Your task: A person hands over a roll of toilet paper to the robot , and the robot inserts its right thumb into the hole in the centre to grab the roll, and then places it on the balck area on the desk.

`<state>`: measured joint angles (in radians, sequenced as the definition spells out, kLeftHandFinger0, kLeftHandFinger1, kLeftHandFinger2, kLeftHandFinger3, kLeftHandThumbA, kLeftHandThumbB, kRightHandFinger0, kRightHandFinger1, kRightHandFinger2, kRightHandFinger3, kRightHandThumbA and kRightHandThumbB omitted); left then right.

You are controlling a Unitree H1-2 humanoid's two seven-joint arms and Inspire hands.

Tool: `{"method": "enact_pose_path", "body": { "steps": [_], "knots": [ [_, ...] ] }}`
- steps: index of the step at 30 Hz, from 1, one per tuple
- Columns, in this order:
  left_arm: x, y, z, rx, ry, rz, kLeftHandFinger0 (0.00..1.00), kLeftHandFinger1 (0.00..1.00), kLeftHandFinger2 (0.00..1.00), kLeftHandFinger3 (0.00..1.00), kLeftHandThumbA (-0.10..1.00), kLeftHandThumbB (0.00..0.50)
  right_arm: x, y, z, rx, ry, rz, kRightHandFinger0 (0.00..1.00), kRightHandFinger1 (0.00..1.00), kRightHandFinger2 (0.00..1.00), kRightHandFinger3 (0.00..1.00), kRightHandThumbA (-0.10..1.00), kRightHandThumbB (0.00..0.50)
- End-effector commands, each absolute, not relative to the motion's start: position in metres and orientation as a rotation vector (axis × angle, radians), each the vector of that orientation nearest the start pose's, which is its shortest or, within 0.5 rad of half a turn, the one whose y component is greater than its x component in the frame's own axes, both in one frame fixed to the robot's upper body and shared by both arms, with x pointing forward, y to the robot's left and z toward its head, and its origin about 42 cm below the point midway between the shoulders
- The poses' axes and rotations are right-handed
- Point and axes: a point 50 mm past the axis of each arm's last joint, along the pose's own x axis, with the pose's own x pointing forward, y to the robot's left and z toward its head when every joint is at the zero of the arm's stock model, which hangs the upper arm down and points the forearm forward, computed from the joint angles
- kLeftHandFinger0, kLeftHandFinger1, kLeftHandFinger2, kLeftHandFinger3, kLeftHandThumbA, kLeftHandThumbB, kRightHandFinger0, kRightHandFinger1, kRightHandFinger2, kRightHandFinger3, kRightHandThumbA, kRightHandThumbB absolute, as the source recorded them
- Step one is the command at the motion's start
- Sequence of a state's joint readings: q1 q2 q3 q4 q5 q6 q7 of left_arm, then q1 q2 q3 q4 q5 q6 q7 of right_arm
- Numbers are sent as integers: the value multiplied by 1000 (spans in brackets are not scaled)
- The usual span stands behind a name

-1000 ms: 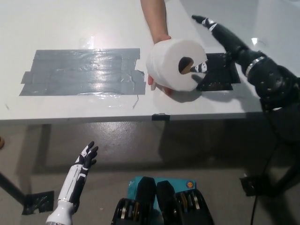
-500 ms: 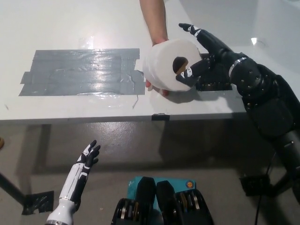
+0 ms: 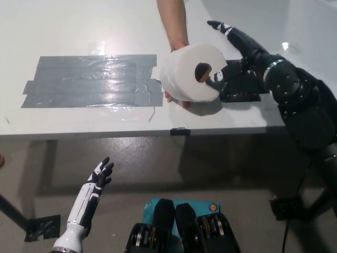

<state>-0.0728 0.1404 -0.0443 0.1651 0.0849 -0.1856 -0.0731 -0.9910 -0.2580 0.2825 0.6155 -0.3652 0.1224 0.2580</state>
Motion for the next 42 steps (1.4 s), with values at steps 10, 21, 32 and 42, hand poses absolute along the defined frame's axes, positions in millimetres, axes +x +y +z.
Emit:
{"method": "enact_pose_path", "body": {
  "steps": [10, 21, 32, 42],
  "knots": [
    [310, 239, 94, 248, -127, -163, 1000, 1000, 1000, 1000, 1000, 152, 544, -184, 386, -775, -322, 333, 1000, 1000, 1000, 1000, 917, 387],
    [312, 238, 96, 257, -135, -164, 1000, 1000, 1000, 1000, 1000, 120, 545, -167, 385, -792, -322, 351, 1000, 1000, 1000, 1000, 956, 379],
    [313, 236, 98, 247, -144, -165, 1000, 1000, 1000, 1000, 1000, 106, 551, -147, 392, -800, -324, 355, 1000, 1000, 1000, 1000, 1000, 422],
    [314, 236, 99, 252, -155, -170, 1000, 1000, 1000, 1000, 1000, 116, 559, -148, 396, -774, -320, 351, 1000, 1000, 1000, 1000, 995, 432]
  ]
}}
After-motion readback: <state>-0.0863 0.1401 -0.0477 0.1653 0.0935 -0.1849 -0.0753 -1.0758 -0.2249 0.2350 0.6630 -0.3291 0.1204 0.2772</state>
